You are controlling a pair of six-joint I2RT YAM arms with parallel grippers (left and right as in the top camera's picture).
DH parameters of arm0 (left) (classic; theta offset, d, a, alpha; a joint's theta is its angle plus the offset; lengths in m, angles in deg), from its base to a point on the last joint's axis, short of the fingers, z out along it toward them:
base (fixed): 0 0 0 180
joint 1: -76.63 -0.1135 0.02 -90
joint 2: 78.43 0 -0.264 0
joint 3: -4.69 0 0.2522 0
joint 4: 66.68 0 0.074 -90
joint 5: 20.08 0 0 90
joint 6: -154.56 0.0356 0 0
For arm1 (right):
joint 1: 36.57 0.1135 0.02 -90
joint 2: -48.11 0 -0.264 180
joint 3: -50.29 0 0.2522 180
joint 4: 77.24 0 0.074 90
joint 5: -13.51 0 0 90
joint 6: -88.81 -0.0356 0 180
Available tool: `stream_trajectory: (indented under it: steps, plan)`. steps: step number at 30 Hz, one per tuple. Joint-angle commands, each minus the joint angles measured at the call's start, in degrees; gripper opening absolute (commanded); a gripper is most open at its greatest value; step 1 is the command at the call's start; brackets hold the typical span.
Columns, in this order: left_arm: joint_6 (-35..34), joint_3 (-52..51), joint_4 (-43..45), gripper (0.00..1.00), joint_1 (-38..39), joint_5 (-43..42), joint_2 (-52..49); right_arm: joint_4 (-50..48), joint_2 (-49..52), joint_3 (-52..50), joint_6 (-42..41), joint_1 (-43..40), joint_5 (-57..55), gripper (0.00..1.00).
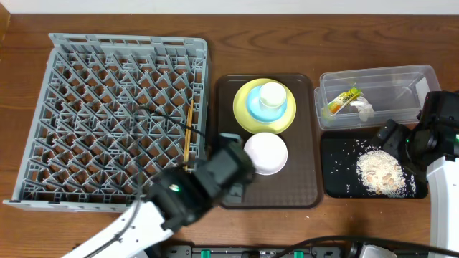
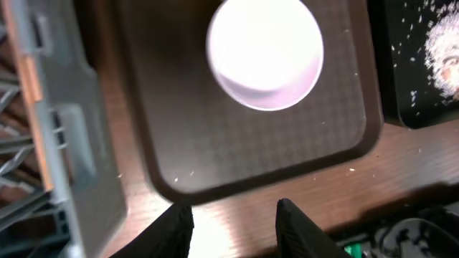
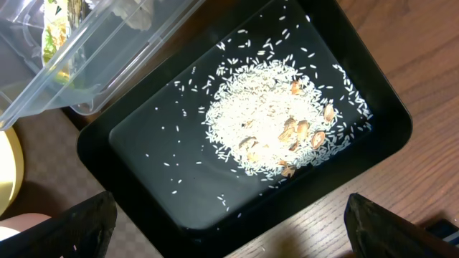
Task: Sort waste into correct bins and load items into the dishwasher
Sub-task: 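Move the left gripper to the pink bowl and grasp its rim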
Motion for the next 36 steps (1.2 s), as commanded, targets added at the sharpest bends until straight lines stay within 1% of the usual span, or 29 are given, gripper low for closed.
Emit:
stream_trajectory:
  steps: [1,5,9,14,17,20,23,26,32,36]
  plan:
    - [-2.8,-0.5,2.4,0.40,4.5,8.2,-5.0,0.1,-0.5,0.9,-0.2,-0.8,-0.2,0.99]
    - [-2.7,-0.5,7.1,0.40,6.7,8.2,-12.0,0.1,-0.5,0.9,-0.2,-0.8,-0.2,0.99]
    - [-2.7,-0.5,12.4,0.40,7.3,7.1,-18.5,0.2,-0.5,0.9,-0.2,-0.8,-0.2,0.99]
    - [-1.7,-0.5,18.6,0.40,7.3,3.7,-23.3,0.1,-0.5,0.9,-0.2,-0.8,-0.2,0.99]
    - [1.8,-0.5,22.0,0.40,7.3,3.2,-23.7,0.1,-0.5,0.9,-0.2,-0.8,-0.2,0.99]
    - [9.1,-0.5,26.4,0.40,7.3,3.3,-23.7,0.2,-0.5,0.9,-0.2,-0.8,-0.2,0.99]
    - [13.6,-0.5,29.5,0.40,7.3,4.0,-24.0,0.2,-0.5,0.9,-0.2,-0.8,-0.2,0.99]
    - [14.7,-0.5,31.2,0.40,7.2,7.0,-25.2,0.2,-0.5,0.9,-0.2,-0.8,-0.2,0.99]
    - [21.2,-0.5,35.3,0.40,7.2,7.2,-28.6,0.2,-0.5,0.9,-0.2,-0.8,-0.2,0.99]
    - [22.7,-0.5,36.8,0.40,7.2,7.4,-31.3,0.2,-0.5,0.9,-0.2,-0.8,-0.2,0.99]
